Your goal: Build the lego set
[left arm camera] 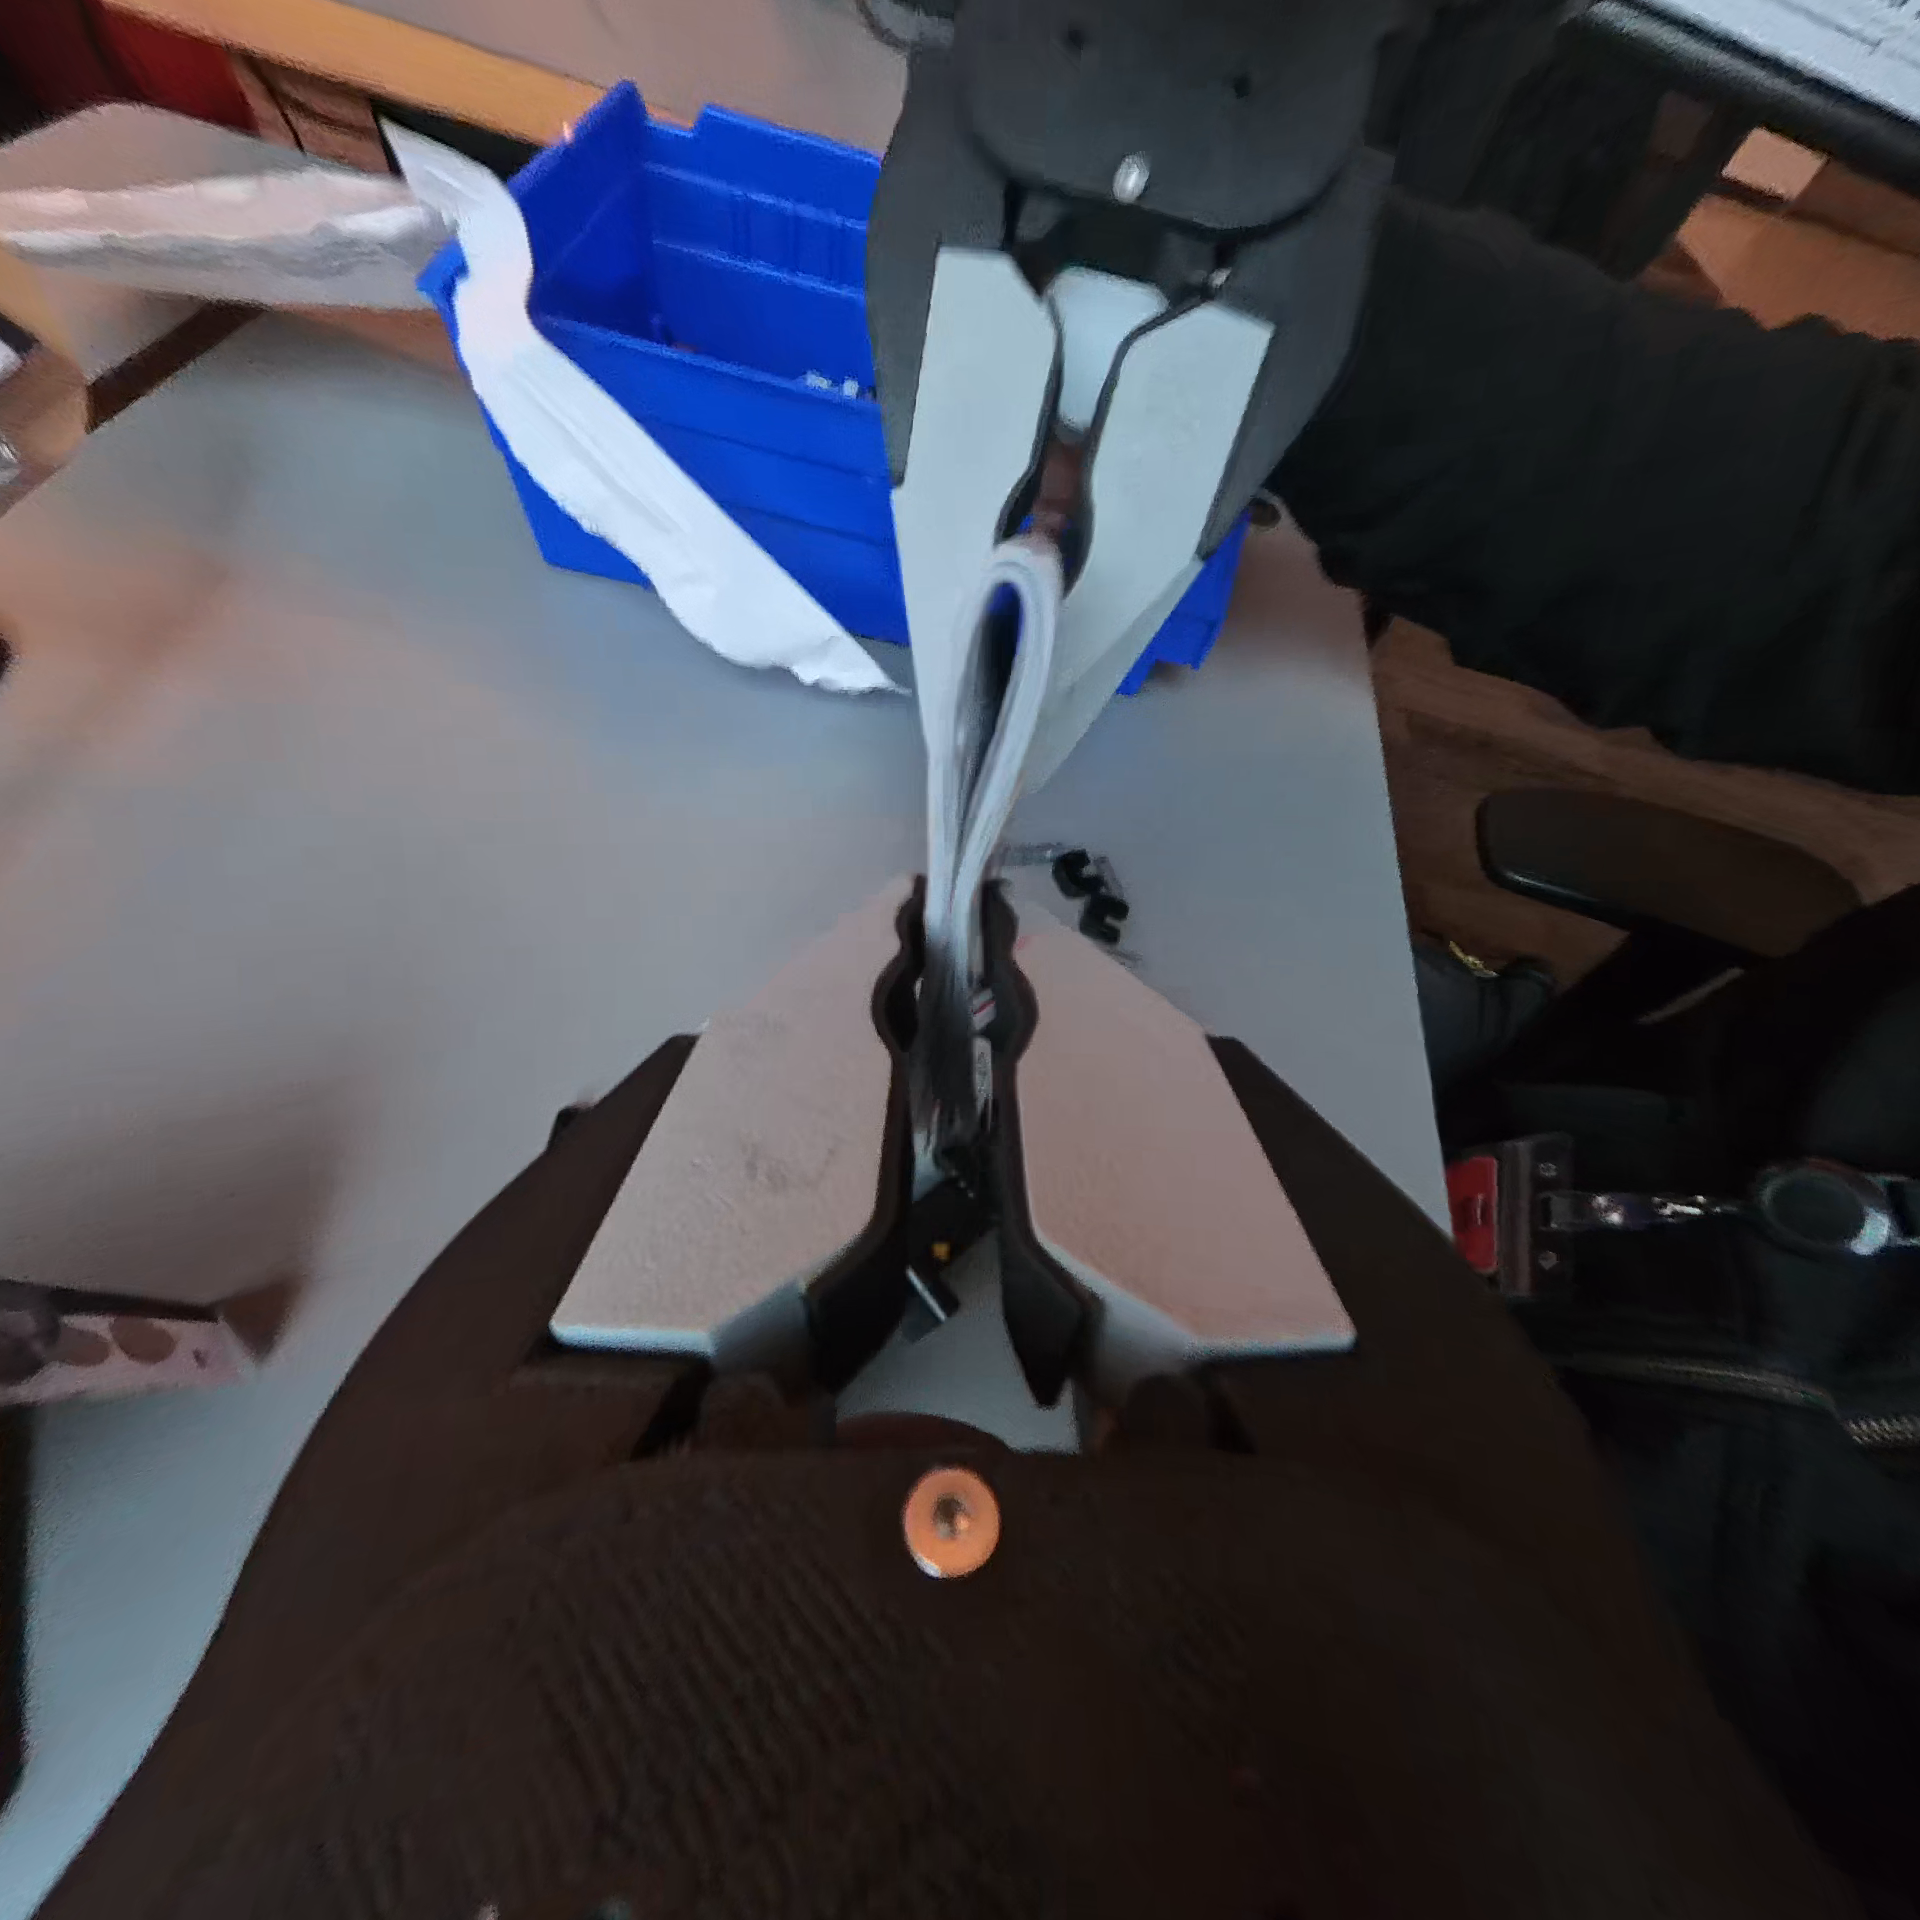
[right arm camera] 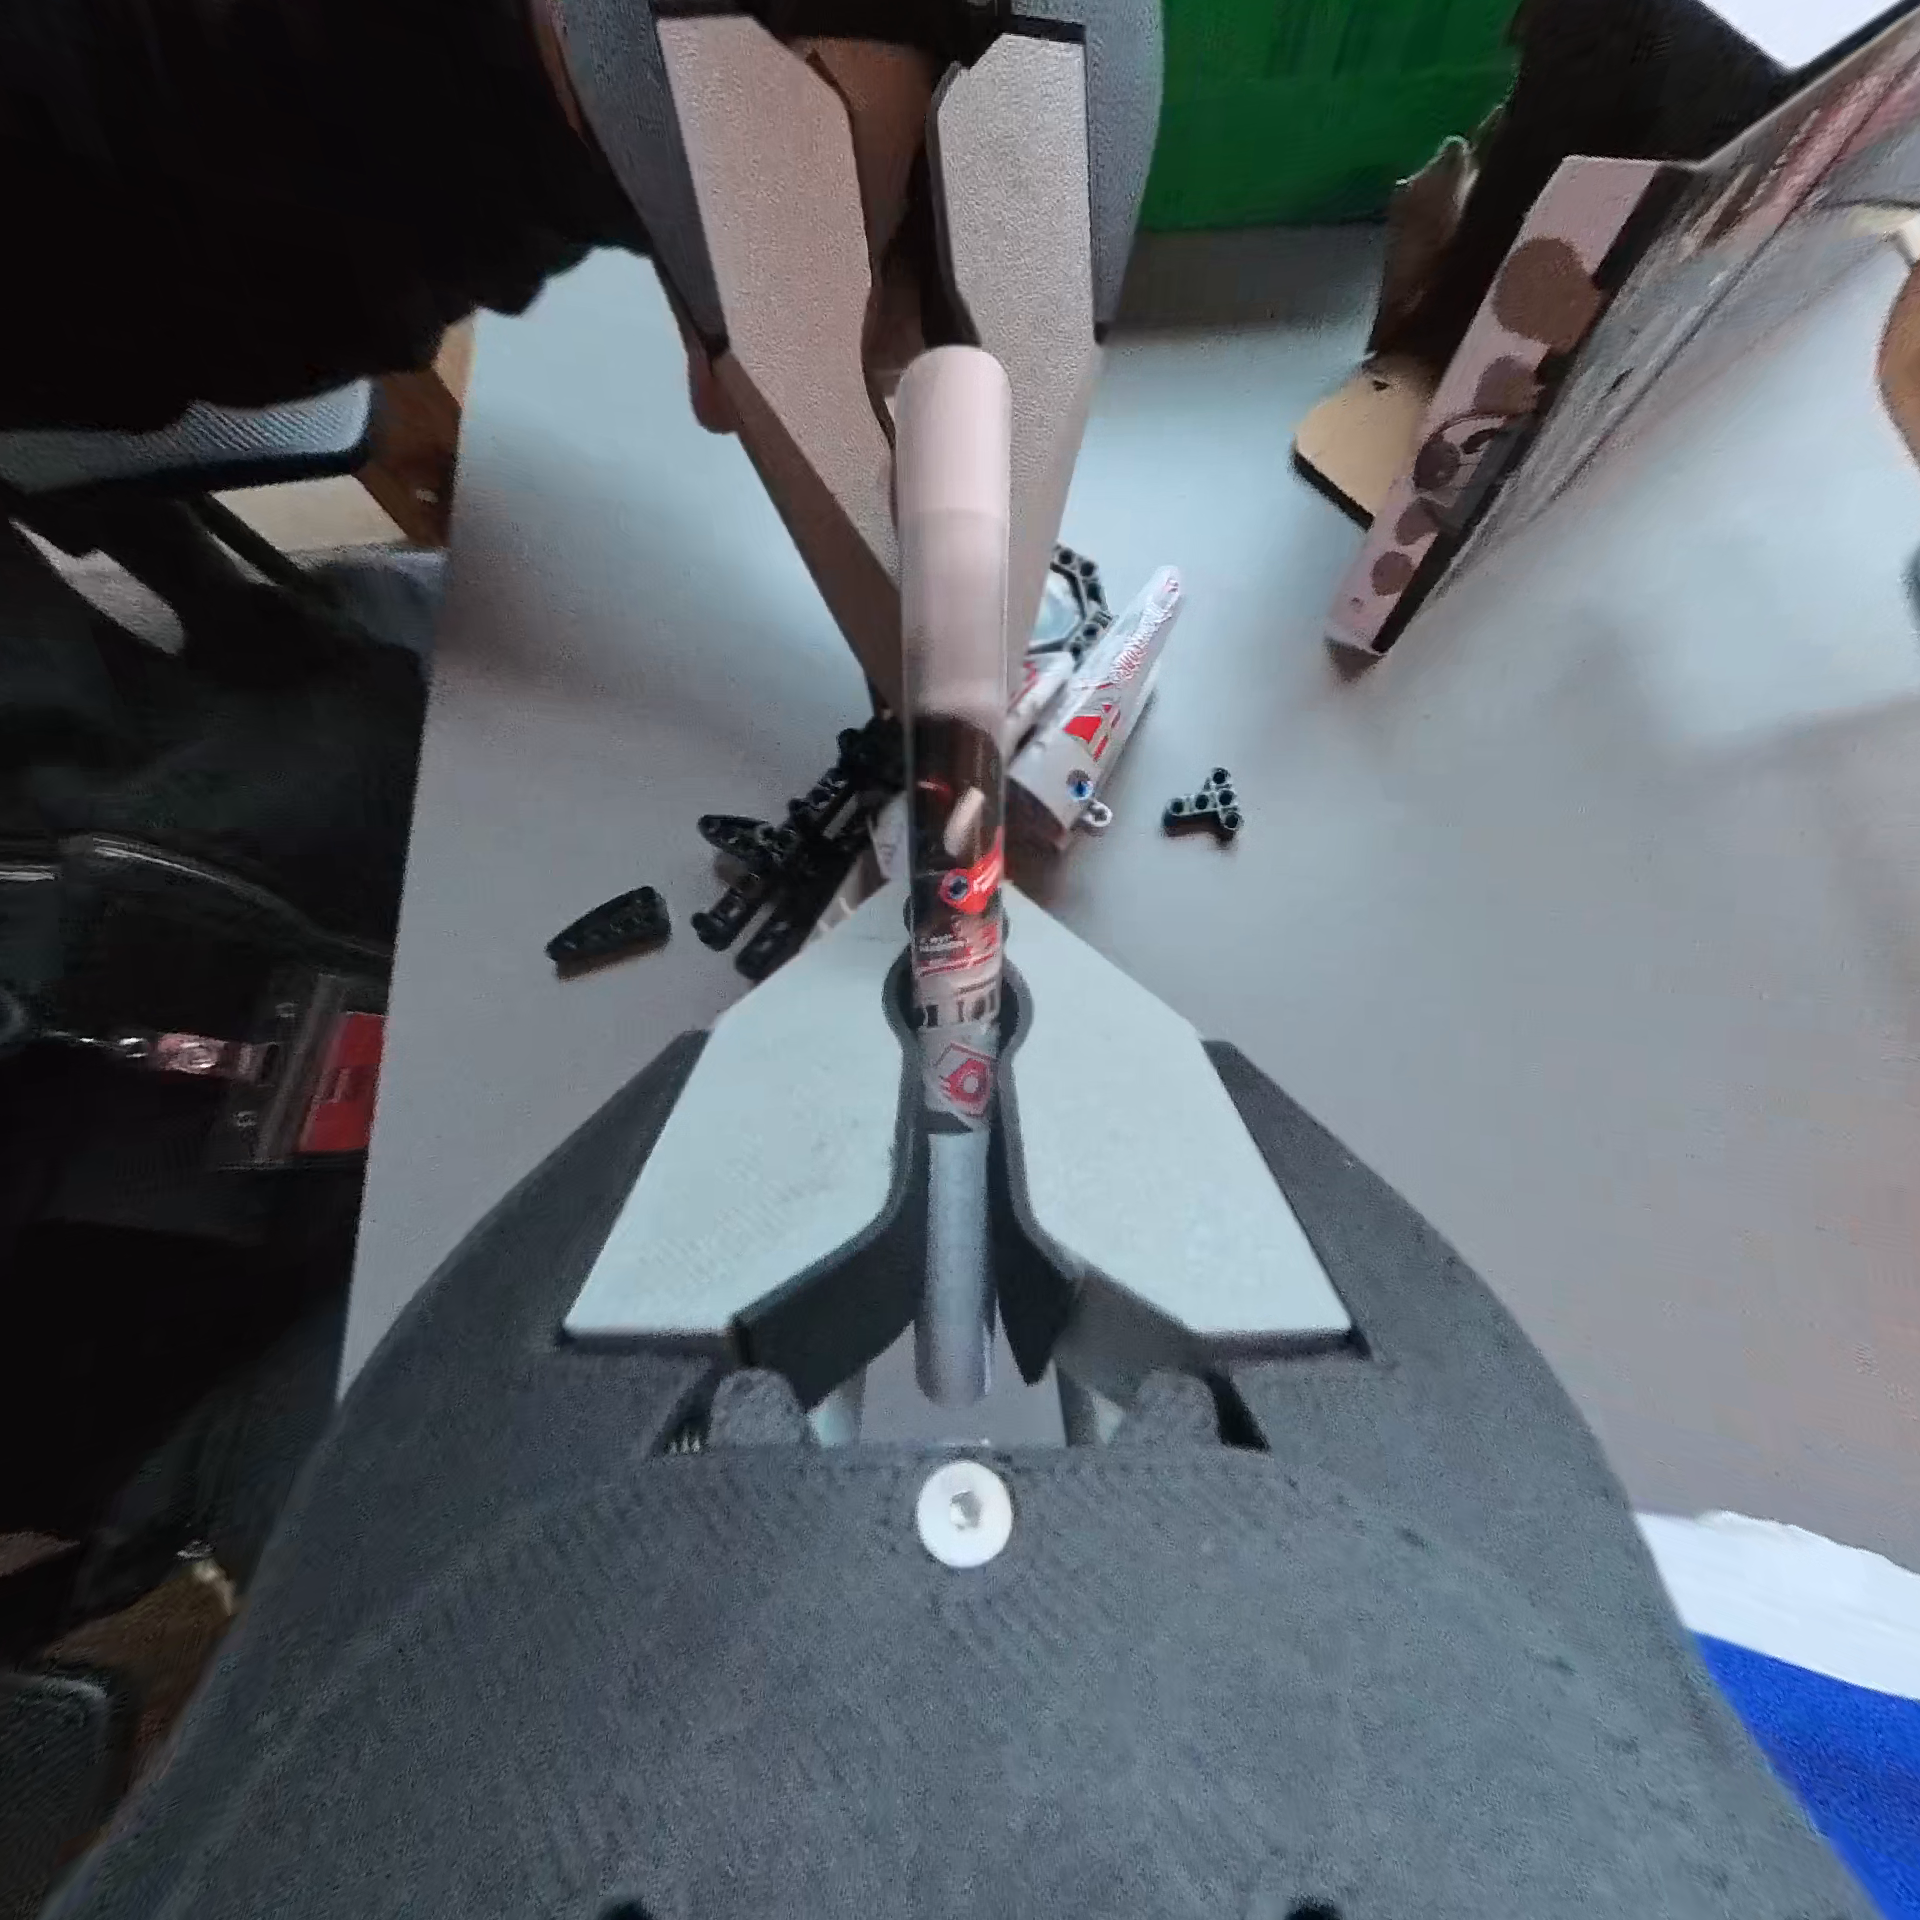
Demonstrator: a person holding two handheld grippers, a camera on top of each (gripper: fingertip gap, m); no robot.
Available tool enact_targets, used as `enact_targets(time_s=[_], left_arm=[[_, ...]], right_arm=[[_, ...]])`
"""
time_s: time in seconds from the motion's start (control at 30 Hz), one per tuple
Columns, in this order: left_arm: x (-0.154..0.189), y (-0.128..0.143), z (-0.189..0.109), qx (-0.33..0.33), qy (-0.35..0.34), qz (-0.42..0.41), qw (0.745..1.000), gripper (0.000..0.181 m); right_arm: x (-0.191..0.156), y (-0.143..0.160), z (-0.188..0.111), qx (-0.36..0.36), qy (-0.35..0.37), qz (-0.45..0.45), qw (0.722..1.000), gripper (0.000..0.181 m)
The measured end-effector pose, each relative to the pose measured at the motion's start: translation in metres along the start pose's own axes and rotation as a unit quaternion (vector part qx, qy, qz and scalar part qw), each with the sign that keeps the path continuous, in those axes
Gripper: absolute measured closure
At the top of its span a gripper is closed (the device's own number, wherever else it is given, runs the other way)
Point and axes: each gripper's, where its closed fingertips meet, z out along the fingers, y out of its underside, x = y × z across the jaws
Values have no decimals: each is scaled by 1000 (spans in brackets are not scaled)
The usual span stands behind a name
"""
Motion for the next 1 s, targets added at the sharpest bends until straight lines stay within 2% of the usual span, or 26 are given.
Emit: enact_targets(time_s=[0.07,0.1,0.17,0.2,0.33,0.47,0.63,0.8,1.0], left_arm=[[5,-12,-4,28,-2,11,1000,155],[7,-17,-4,35,-6,17,999,152],[8,-26,-5,43,-18,37,998,158],[7,-27,-6,40,-23,46,998,170],[8,-30,-7,45,-18,43,998,177],[8,-30,-7,52,-38,56,996,178],[4,-24,-3,24,-57,69,996,179],[5,-30,-9,44,-63,81,994,179],[6,-34,-19,61,-57,73,994,179]], right_arm=[[3,6,0,-16,15,-9,1000,179],[3,10,3,-32,18,-11,999,179],[1,14,9,-50,17,-17,998,179],[-1,14,11,-52,18,-21,998,179],[-1,10,11,-46,21,-18,999,179],[8,1,3,-36,68,-46,996,168],[6,-15,-6,-24,77,-74,994,173],[6,-22,-9,-12,109,-113,987,179],[5,-23,-12,32,84,-60,994,175]])
